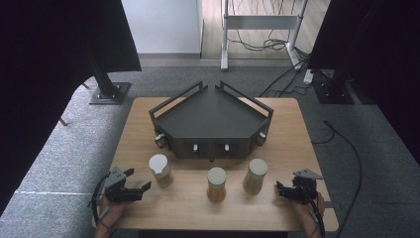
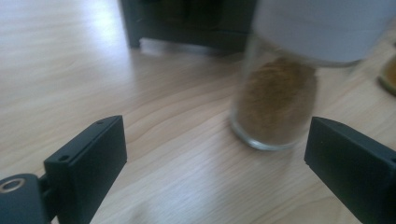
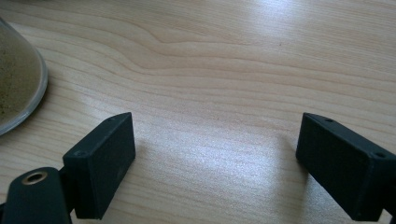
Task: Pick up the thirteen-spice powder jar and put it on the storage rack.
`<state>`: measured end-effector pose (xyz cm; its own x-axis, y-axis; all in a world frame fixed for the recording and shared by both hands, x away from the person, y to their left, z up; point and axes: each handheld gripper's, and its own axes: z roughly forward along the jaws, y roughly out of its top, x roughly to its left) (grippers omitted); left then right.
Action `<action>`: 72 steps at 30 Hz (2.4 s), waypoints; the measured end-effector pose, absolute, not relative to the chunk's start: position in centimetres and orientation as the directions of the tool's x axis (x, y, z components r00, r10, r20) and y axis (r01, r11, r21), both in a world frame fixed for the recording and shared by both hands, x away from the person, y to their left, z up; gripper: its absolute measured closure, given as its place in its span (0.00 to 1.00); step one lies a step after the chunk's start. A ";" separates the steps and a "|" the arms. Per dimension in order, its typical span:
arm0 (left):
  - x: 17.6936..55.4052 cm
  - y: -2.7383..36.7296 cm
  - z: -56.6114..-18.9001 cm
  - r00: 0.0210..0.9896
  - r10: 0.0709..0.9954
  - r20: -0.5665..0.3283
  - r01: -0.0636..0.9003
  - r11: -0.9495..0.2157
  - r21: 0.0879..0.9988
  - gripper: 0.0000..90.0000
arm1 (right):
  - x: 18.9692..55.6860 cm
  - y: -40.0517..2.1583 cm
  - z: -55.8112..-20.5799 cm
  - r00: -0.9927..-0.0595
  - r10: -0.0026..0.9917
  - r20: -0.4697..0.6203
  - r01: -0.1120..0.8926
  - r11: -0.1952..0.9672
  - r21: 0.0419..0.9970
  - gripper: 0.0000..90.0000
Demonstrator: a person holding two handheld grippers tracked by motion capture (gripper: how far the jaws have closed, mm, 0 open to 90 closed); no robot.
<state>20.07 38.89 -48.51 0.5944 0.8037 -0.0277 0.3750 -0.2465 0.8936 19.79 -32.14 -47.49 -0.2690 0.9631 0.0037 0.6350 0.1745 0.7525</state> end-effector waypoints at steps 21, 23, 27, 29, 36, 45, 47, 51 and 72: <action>19.5 36.5 -47.9 0.652 0.758 -0.020 0.280 -0.216 0.935 0.08 | 19.8 -32.2 -47.5 -0.272 0.962 0.003 0.635 0.177 0.752 0.12; 19.5 36.2 -47.8 0.653 0.757 -0.012 0.270 -0.219 0.938 0.09 | 19.8 -32.2 -47.5 -0.272 0.962 0.003 0.635 0.177 0.752 0.12; 19.3 35.4 -47.7 0.647 0.763 0.001 0.254 -0.217 0.942 0.09 | 19.7 -32.2 -47.5 -0.272 0.962 0.003 0.635 0.177 0.752 0.12; 19.3 35.1 -47.7 0.639 0.769 0.001 0.251 -0.210 0.945 0.09 | 19.7 -32.2 -47.5 -0.273 0.962 0.003 0.635 0.178 0.752 0.12; 19.6 34.4 -47.6 0.621 0.784 -0.019 0.254 -0.178 0.951 0.09 | 19.7 -32.2 -47.5 -0.273 0.962 0.002 0.635 0.178 0.752 0.12; 20.2 33.2 -47.4 0.602 0.798 -0.023 0.264 -0.171 0.949 0.09 | 19.7 -32.2 -47.5 -0.273 0.962 0.002 0.635 0.178 0.752 0.12; 20.3 33.1 -47.4 0.599 0.801 -0.029 0.267 -0.165 0.949 0.11 | 19.7 -32.2 -47.5 -0.273 0.962 0.002 0.635 0.178 0.752 0.12; 20.6 32.9 -47.4 0.597 0.802 -0.031 0.270 -0.164 0.949 0.16 | 19.7 -32.2 -47.5 -0.273 0.962 0.002 0.635 0.178 0.752 0.12; 20.2 32.1 -47.4 0.578 0.816 0.004 0.249 -0.181 0.952 0.30 | 19.6 -32.2 -47.5 -0.272 0.962 0.004 0.636 0.176 0.752 0.12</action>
<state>20.16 32.14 -47.37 0.5779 0.8161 0.0038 0.2488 -0.1806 0.9516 19.59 -32.21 -47.48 -0.2721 0.9623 0.0043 0.6355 0.1764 0.7517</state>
